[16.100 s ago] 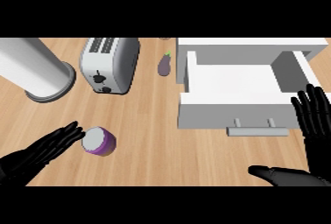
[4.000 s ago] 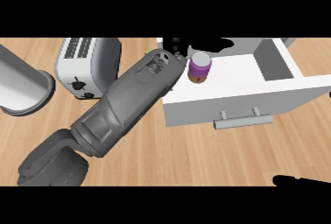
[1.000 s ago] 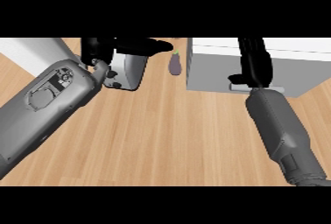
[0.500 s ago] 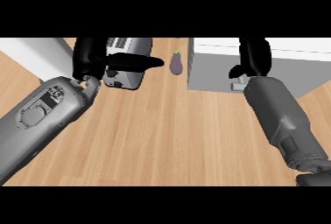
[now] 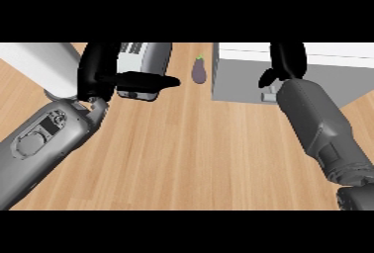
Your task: Pick up the can, place it into the drawer and close the drawer
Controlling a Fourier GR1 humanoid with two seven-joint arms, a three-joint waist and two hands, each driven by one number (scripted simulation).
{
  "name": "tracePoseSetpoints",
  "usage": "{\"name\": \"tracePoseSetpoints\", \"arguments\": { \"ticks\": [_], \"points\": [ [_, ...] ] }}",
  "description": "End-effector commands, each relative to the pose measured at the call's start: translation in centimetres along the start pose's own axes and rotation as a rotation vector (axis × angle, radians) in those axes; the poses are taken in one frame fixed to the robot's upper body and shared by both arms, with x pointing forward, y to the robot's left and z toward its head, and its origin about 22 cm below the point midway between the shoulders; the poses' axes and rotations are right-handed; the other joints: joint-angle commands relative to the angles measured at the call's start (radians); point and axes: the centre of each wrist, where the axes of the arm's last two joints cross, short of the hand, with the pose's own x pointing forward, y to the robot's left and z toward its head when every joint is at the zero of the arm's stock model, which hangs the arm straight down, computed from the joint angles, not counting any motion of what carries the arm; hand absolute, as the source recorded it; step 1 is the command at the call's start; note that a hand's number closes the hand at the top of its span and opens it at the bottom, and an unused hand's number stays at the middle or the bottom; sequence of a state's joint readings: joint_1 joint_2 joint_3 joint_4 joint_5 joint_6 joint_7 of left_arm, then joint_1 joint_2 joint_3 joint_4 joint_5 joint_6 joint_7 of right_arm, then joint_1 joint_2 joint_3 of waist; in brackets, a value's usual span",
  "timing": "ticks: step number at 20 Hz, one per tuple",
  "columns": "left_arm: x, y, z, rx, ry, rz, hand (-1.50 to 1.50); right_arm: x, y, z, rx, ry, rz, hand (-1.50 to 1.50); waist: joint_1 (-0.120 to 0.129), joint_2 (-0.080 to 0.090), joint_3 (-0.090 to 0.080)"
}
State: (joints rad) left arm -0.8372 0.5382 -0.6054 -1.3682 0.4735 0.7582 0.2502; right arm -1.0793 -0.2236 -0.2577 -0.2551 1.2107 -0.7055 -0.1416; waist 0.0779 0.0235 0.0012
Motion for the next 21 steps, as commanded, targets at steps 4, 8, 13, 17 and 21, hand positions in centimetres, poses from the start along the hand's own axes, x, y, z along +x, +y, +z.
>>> {"name": "tracePoseSetpoints", "arguments": {
  "ticks": [4,8,13,17,21],
  "points": [
    [-0.7,0.3,0.9,0.001,-0.001,0.005,-1.50,4.1,-1.8,-2.6,-0.104,0.007,-0.301,-1.50,0.031,0.008,0.004],
    [-1.2,1.2,0.7,0.023,0.009,0.005,-1.50,5.2,-1.6,-2.6,-0.110,0.008,-0.463,-1.50,-0.001,0.000,0.003],
    [-2.3,1.8,1.3,0.049,0.021,-0.009,-1.50,5.6,-2.1,-3.2,-0.122,0.044,-0.659,-1.50,-0.010,-0.008,0.002],
    [-2.4,1.7,1.7,0.047,0.019,0.009,-1.50,6.4,-1.7,-2.9,-0.111,0.111,-0.811,-1.50,-0.018,-0.010,0.001],
    [-2.7,3.4,1.6,0.036,0.023,0.016,-1.50,5.2,-1.2,-2.4,-0.114,0.085,-0.830,-1.50,-0.029,-0.008,0.000]
  ]
}}
